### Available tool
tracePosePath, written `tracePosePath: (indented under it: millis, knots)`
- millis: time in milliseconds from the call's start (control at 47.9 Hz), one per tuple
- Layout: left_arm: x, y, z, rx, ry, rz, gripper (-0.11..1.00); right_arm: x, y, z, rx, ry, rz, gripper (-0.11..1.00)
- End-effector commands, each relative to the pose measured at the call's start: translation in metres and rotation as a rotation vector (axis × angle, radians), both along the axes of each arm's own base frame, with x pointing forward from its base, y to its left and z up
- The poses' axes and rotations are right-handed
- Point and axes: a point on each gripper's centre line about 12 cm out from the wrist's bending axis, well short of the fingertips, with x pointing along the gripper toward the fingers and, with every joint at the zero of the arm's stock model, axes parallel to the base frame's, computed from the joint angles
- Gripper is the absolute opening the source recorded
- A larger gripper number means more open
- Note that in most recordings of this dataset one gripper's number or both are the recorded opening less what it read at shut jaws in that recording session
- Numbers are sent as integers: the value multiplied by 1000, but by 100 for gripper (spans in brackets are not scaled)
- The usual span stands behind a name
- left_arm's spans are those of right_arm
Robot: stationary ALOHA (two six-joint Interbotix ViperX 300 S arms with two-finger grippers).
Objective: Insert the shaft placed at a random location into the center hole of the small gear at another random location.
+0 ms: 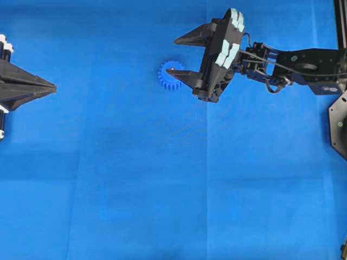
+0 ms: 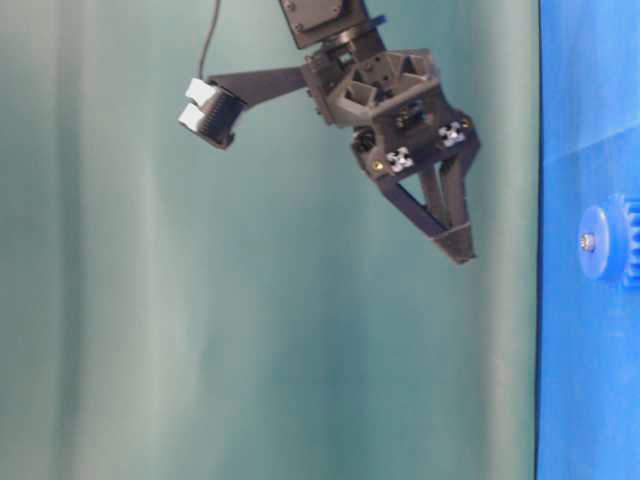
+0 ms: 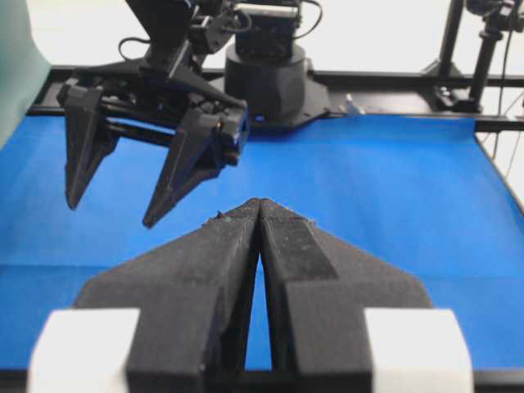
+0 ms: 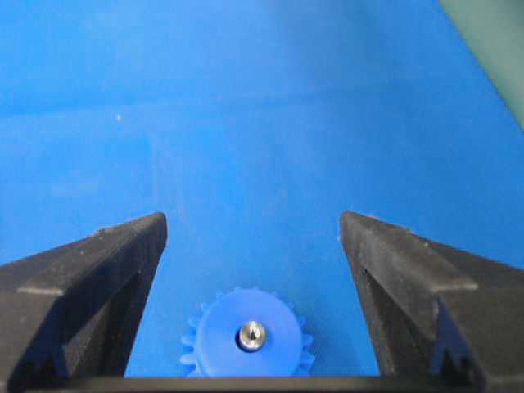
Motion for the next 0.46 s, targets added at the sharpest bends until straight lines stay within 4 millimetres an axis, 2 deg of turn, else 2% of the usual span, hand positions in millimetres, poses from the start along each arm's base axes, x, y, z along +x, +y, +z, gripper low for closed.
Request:
tracePosePath:
  millis: [0,313,439]
  knots:
    - [1,0,6,0,-20,-2,0,0,1,14,-9,-36,2,76]
    - [1,-1,6,-2,-17,-8,0,-2,4,13,-6,-27,10,76]
    - [0,-1,6,-5,-20,-8,0,-13,6,12,1,-10,12,76]
